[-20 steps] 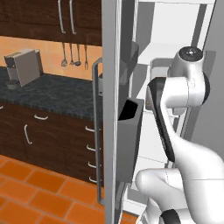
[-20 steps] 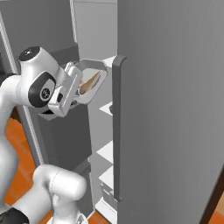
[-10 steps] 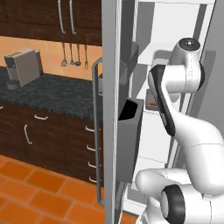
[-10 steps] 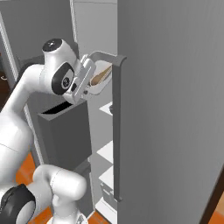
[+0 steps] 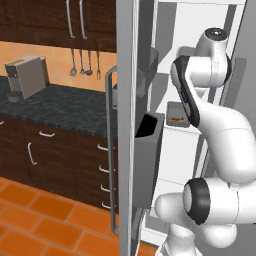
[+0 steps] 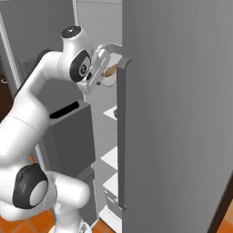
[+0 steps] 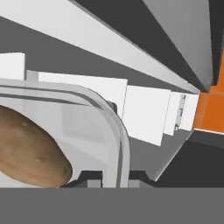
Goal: Take the meat container that has the chicken drumstick and place it on the second highest rack of the freezer. Then take the vegetable container that has the garlic and sweet potato and place it on the highest rack of the freezer.
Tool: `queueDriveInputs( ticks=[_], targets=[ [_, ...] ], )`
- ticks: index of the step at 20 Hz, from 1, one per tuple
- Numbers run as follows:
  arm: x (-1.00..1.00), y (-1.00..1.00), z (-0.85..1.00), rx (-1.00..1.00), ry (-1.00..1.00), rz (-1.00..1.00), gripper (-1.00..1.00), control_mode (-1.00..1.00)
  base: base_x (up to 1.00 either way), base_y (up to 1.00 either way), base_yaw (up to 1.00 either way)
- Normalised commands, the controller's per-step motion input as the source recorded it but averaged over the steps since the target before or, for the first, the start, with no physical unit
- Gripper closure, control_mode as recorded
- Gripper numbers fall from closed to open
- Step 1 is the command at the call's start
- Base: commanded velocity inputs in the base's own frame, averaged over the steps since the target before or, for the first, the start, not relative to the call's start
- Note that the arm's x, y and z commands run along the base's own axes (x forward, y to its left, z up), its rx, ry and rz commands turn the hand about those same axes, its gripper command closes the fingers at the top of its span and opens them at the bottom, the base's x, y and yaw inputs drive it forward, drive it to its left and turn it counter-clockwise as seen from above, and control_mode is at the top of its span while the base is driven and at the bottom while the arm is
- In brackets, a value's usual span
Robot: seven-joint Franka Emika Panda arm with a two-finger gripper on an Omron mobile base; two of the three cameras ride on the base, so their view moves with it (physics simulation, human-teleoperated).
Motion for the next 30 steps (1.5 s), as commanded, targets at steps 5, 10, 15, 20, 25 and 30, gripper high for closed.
queueDriveInputs(
  ticks=[5, 10, 15, 20, 25, 30],
  targets=[
    [0.42, -0.25, 0.0, 0.0, 0.06, -0.04, 1.0, -1.0, 0.0, 0.0, 0.0],
    [0.48, -0.05, 0.0, 0.0, 0.01, 0.0, 1.0, -1.0, 0.0, 0.0, 0.0],
    [0.47, -0.26, 0.0, 0.0, 0.02, 0.0, 1.0, -1.0, 0.0, 0.0, 0.0],
    [0.59, -0.26, 0.0, 0.0, 0.06, 0.0, 1.0, -1.0, 0.0, 0.0, 0.0],
    [0.62, -0.19, 0.04, 0.01, 0.08, 0.0, 1.0, -1.0, 0.0, 0.0, 0.0],
    [0.55, -0.06, 0.01, 0.0, 0.03, 0.0, 1.0, -1.0, 0.0, 0.0, 0.0]
  ],
)
